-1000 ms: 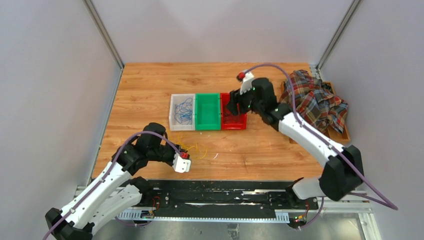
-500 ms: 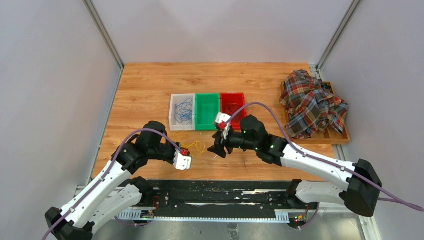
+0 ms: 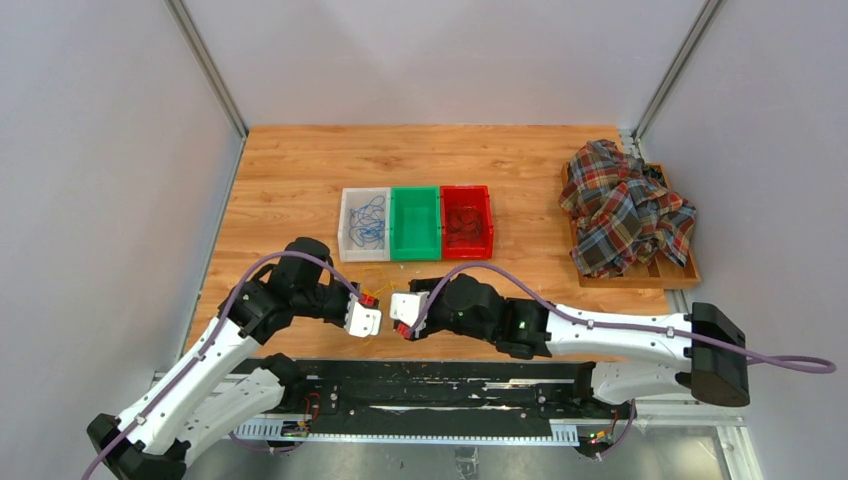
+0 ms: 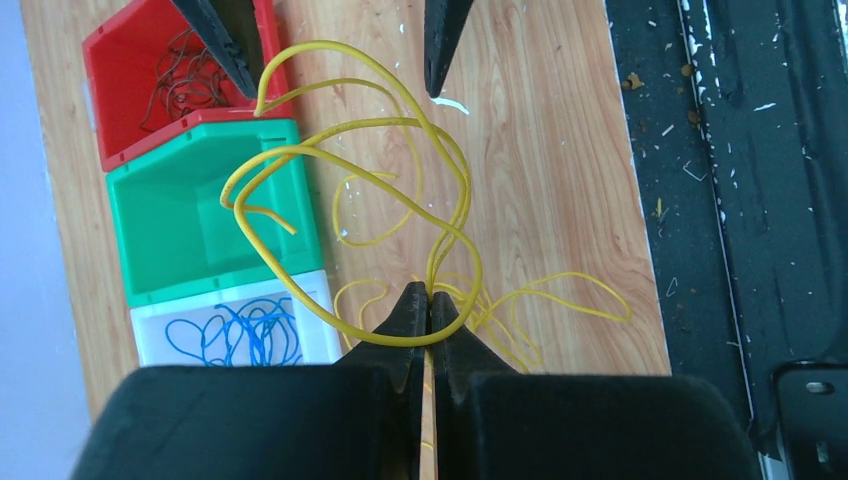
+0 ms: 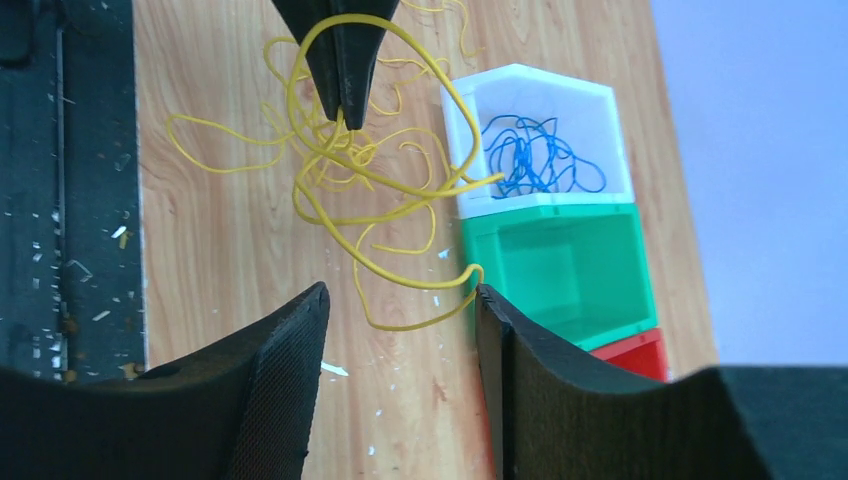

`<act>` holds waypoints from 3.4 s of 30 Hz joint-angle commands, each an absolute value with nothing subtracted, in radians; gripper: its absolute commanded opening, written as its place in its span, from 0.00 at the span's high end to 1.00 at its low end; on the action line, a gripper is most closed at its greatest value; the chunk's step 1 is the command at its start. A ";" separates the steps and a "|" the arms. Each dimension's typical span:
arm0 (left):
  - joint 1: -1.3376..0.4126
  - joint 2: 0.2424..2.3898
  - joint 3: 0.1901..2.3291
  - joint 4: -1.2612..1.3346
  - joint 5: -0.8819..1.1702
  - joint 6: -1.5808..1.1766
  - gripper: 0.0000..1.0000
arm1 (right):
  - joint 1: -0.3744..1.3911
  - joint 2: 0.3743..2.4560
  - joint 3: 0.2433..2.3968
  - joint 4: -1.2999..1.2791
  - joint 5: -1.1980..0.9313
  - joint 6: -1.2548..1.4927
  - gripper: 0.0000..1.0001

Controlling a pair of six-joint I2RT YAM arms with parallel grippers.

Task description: Untangle the cables

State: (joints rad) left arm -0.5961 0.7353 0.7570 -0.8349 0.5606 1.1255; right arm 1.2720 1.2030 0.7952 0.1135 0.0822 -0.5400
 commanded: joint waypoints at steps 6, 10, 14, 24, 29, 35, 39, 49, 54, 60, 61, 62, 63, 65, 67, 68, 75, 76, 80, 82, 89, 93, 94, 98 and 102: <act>-0.588 0.747 0.797 -0.875 0.600 1.095 0.99 | 1.378 1.255 0.825 0.277 0.312 -0.765 0.50; -0.588 0.758 0.804 -0.884 0.597 1.092 0.99 | 1.403 1.272 0.824 0.297 0.326 -0.782 0.51; -0.588 0.770 0.815 -0.884 0.594 1.085 0.99 | 1.411 1.292 0.828 0.284 0.317 -0.765 0.67; -0.588 0.727 0.808 -0.847 0.529 1.077 0.93 | 1.290 1.164 0.736 0.286 0.341 -0.450 0.99; -0.588 0.672 0.755 -0.732 0.434 1.050 0.87 | 1.162 0.989 0.654 0.261 0.301 -0.285 0.99; -0.588 0.616 0.723 -0.630 0.384 0.998 0.50 | 1.097 0.856 0.666 0.165 0.231 -0.212 0.99; -0.588 0.580 0.753 -0.551 0.419 0.967 0.41 | 1.085 0.872 0.762 0.049 0.150 -0.189 0.99; -0.593 0.721 0.921 -0.555 0.754 0.627 0.21 | 1.085 1.037 1.038 -0.016 -0.045 -0.070 0.99; -0.603 0.751 0.911 -0.423 0.721 0.487 0.20 | 1.085 1.091 1.137 0.068 -0.112 -0.019 0.99; -0.603 0.767 0.912 -0.342 0.687 0.352 0.22 | 1.085 1.132 1.178 0.155 -0.141 0.011 0.99; -0.603 0.766 0.911 -0.325 0.671 0.334 0.25 | 1.085 1.136 1.176 0.170 -0.141 0.013 0.99; -0.603 0.766 0.913 -0.318 0.666 0.341 0.32 | 1.085 1.138 1.175 0.184 -0.140 0.015 0.99; -0.603 0.767 0.913 -0.311 0.660 0.348 0.38 | 1.085 1.139 1.174 0.197 -0.137 0.017 0.99; -0.603 0.769 0.918 -0.299 0.639 0.343 0.55 | 1.085 1.135 1.170 0.224 -0.132 0.017 0.99; -0.603 0.775 0.938 -0.300 0.636 0.347 0.78 | 1.085 1.130 1.169 0.247 -0.132 0.015 0.99; -0.603 0.784 0.955 -0.308 0.645 0.351 0.92 | 1.085 1.128 1.168 0.257 -0.134 0.013 0.99; -0.603 0.890 1.220 -0.500 0.736 0.474 0.99 | 1.082 1.083 1.073 0.328 -0.104 0.061 0.73; -0.602 0.898 1.248 -0.510 0.736 0.481 0.99 | 1.079 1.067 1.055 0.335 -0.086 0.064 0.68; -0.603 0.915 1.330 -0.499 0.709 0.496 0.99 | 1.067 0.981 0.960 0.385 -0.002 0.080 0.31; -0.602 0.926 1.374 -0.497 0.696 0.497 0.99 | 1.063 0.939 0.902 0.412 0.026 0.079 0.27; -0.603 0.951 1.477 -0.523 0.713 0.478 0.99 | 1.051 0.949 0.827 0.460 -0.087 0.074 0.25; -0.603 0.963 1.516 -0.526 0.715 0.477 0.99 | 1.048 1.048 0.892 0.482 -0.199 0.078 0.26; -0.603 0.966 1.526 -0.529 0.714 0.480 0.99 | 1.048 1.078 0.912 0.492 -0.219 0.083 0.26; -0.603 0.972 1.549 -0.532 0.710 0.486 1.00 | 1.048 1.197 0.991 0.564 -0.295 0.112 0.34; -0.602 0.975 1.564 -0.539 0.699 0.498 0.99 | 1.048 1.299 1.040 0.613 -0.351 0.155 0.54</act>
